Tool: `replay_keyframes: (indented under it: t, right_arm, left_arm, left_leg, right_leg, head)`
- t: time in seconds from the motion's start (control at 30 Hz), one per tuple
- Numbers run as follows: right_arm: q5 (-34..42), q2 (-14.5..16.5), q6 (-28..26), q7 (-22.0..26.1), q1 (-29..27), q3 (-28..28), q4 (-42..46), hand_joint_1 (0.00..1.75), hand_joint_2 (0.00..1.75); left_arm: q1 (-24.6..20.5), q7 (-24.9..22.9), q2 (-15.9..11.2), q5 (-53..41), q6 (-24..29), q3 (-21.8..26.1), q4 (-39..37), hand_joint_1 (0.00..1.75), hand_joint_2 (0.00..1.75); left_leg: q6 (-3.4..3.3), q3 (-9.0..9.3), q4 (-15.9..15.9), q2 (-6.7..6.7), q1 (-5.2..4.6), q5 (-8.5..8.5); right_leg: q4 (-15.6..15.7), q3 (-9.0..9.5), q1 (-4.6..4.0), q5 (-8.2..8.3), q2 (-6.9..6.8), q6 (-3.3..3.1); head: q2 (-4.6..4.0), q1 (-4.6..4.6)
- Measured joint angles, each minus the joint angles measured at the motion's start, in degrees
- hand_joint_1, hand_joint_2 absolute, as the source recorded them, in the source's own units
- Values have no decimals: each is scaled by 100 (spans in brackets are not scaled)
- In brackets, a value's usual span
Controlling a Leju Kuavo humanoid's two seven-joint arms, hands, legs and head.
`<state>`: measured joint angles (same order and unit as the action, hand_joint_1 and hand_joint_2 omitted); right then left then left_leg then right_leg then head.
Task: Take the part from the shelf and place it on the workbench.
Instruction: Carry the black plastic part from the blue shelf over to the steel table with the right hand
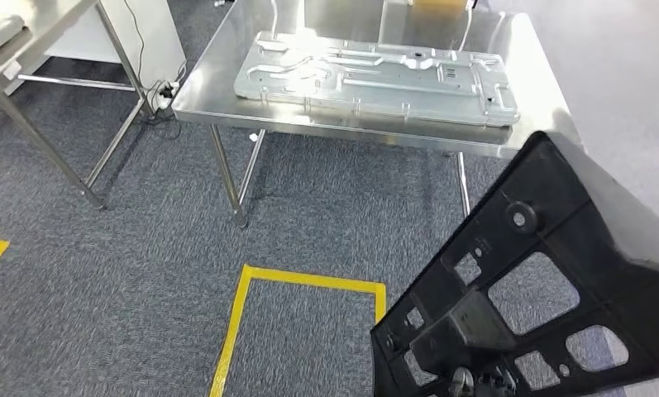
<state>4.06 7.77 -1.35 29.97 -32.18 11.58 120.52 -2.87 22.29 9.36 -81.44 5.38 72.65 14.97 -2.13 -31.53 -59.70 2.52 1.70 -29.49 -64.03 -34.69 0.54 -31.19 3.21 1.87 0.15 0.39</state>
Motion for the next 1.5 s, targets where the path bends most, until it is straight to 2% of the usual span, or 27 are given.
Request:
replay_keyframes:
  t: [0.03, 0.07, 0.1, 0.13, 0.17, 0.23, 0.3, 0.37, 0.47, 0.53, 0.6, 0.63, 0.67, 0.73, 0.8, 0.87, 0.97, 1.03, 1.1, 1.13, 1.17, 1.2, 1.27, 1.3, 1.37, 1.43, 1.5]
  right_arm:
    - [-12, 1, -2, -1, 5, 0, -1, 175, 175]
    - [-20, 1, -2, -3, 9, -1, -1, 175, 175]
    - [-24, 1, -3, -5, 8, -1, -2, 175, 175]
    - [-31, 1, -5, -8, 5, -2, -2, 175, 175]
    - [-44, 0, -17, -10, 3, -2, -2, 175, 175]
    - [-102, -1, -68, -16, 4, -2, -1, 175, 175]
    - [-179, -2, -148, -33, 7, 1, 1, 175, 175]
    - [-250, -4, -255, -65, 7, 15, 2, 175, 175]
    - [-313, -10, -384, -101, 6, 42, 1, 175, 175]
    - [-332, -13, -444, -113, 11, 73, -2, 175, 175]
    - [-339, -21, -499, -151, 14, 106, -14, 175, 175]
    - [-345, -30, -540, -188, 13, 127, -23, 175, 175]
    - [-354, -43, -583, -232, 13, 147, -32, 175, 175]
    - [-383, -69, -659, -298, 13, 186, -45, 175, 175]
    - [-407, -88, -684, -317, 18, 208, -54, 175, 175]
    - [-447, -105, -708, -326, 24, 230, -57, 175, 175]
    - [-555, -128, -792, -356, 23, 264, -56, 175, 175]
    - [-578, -152, -816, -390, 26, 281, -57, 175, 175]
    - [-584, -192, -847, -435, 28, 307, -68, 175, 175]
    - [-595, -212, -873, -459, 28, 325, -76, 175, 175]
    - [-608, -233, -903, -483, 27, 342, -86, 175, 175]
    - [-625, -252, -935, -507, 27, 361, -92, 175, 175]
    - [-648, -289, -988, -541, 29, 407, -98, 175, 175]
    - [-654, -307, -1008, -554, 30, 430, -102, 175, 175]
    - [-658, -335, -1024, -576, 31, 468, -110, 175, 175]
    - [-660, -356, -1027, -588, 30, 495, -117, 175, 175]
    - [-660, -368, -1037, -595, 32, 528, -118, 175, 175]
  left_arm:
    - [13, 0, -2, -1, -4, 0, 0, 0, 0]
    - [27, 0, -2, -1, -8, 0, 0, 0, 0]
    - [40, 0, -2, -1, -12, 1, 0, 0, 0]
    - [47, 0, -2, 1, -17, 1, 0, 0, 0]
    - [47, 0, -2, 6, -28, 1, 0, 0, 0]
    - [37, 1, -2, 22, -60, 1, 0, 0, 0]
    - [23, 2, -2, 33, -89, 1, 0, 0, 0]
    - [15, 0, -4, 36, -110, 2, 0, 0, 0]
    - [7, -9, -19, 33, -124, 2, 0, 0, 0]
    - [10, -16, -33, 23, -105, 2, 0, 0, 0]
    - [19, -22, -35, -1, -65, 2, 0, 0, 0]
    - [28, -30, -36, -10, -45, 2, 0, 0, 0]
    - [36, -38, -38, -18, -31, 2, 0, 0, 0]
    - [44, -50, -46, -21, -15, 2, 0, 0, 0]
    - [37, -51, -58, -27, -10, 2, 0, 0, 0]
    - [34, -52, -67, -34, -4, 2, 0, 0, 0]
    - [37, -52, -70, -36, 4, 4, 0, 0, 0]
    - [33, -53, -71, -44, 5, 4, 0, 0, 0]
    - [33, -59, -73, -59, 4, 4, 0, 0, 0]
    - [37, -64, -73, -66, 1, 4, 0, 0, 0]
    - [40, -70, -74, -68, -4, 4, 0, 0, 0]
    - [42, -77, -74, -71, -10, 4, 0, 0, 0]
    - [41, -87, -74, -72, -19, 4, 0, 0, 0]
    - [36, -92, -74, -72, -20, 4, 0, 0, 0]
    - [29, -100, -75, -72, -22, 4, 0, 0, 0]
    - [37, -103, -75, -72, -22, 4, 0, 0, 0]
    - [48, -107, -78, -72, -23, 4, 0, 0, 0]
  left_leg:
    - [-15, 9, 9, -52, -9, -3]
    - [-24, 14, 11, -107, -17, -12]
    - [-27, 19, 10, -155, -23, -23]
    - [-28, 30, 9, -196, -26, -37]
    - [-21, 49, 9, -223, -26, -51]
    - [2, 98, 18, -255, -25, -85]
    - [49, 130, 36, -271, -35, -121]
    - [110, 154, 74, -280, -39, -138]
    - [200, 191, 2, -288, -39, -227]
    - [224, -44, -523, -280, -33, -508]
    - [245, -426, -1193, -277, -32, -767]
    - [253, -544, -1354, -277, -32, -761]
    - [256, -571, -1321, -277, -32, -644]
    - [231, -367, -724, -275, -35, -203]
    - [174, -140, -160, -268, -64, 55]
    - [124, -97, -44, -254, -97, 63]
    - [35, -67, 43, -220, -63, 109]
    - [-17, -42, 98, -194, -37, 136]
    - [-33, -46, 104, -156, -32, 135]
    - [-33, -44, 103, -126, -29, 131]
    - [-28, -39, 103, -91, -23, 127]
    - [-20, -28, 102, -48, -13, 122]
    - [16, 7, 103, 51, 11, 106]
    - [50, 16, 100, 103, 16, 98]
    - [136, 7, 110, 192, 22, 104]
    - [231, -13, 150, 271, 31, 125]
    - [278, -69, 32, 166, 34, 31]
  right_leg:
    - [-341, -173, 2, -165, -172, 30]
    - [-700, -370, 15, -311, -250, 54]
    - [-969, -528, 26, -379, -280, 69]
    - [-1062, -600, 34, -341, -291, 76]
    - [-939, -558, 38, -196, -294, 73]
    - [-225, -214, 32, 208, -302, 29]
    - [345, 68, -7, 379, -313, -45]
    - [456, 117, -46, 346, -311, -108]
    - [591, 219, -17, 381, -304, -215]
    - [668, 301, -4, 394, -318, -285]
    - [665, 328, -22, 363, -319, -329]
    - [656, 344, -31, 340, -311, -335]
    - [644, 362, -37, 316, -300, -334]
    - [593, 404, -40, 244, -279, -308]
    - [516, 414, -57, 169, -270, -250]
    - [485, 406, -68, 140, -271, -189]
    - [419, 397, -52, 59, -288, -105]
    - [-35, 188, -20, -218, -292, -36]
    - [-749, -189, 20, -529, -293, 22]
    - [-979, -322, 42, -570, -293, 45]
    - [-1029, -369, 60, -510, -293, 62]
    - [-876, -313, 78, -350, -291, 74]
    - [-118, 46, 111, 67, -207, 79]
    - [238, 217, 112, 193, -121, 70]
    - [554, 368, 92, 233, 1, 33]
    - [570, 370, 67, 230, -49, -39]
    - [622, 398, 73, 253, -156, -141]
  head:
    - [0, 2]
    - [0, 2]
    - [0, 1]
    - [0, 2]
    - [0, 2]
    - [0, 2]
    - [0, 2]
    - [0, 1]
    - [0, -4]
    - [0, -9]
    - [0, -12]
    - [0, -14]
    - [0, -13]
    - [0, -14]
    - [0, -13]
    - [0, -13]
    - [0, -12]
    - [0, -10]
    - [0, -9]
    - [0, -10]
    - [0, -10]
    - [0, -10]
    - [0, -10]
    - [0, -9]
    - [0, -9]
    - [0, -11]
    - [0, -15]
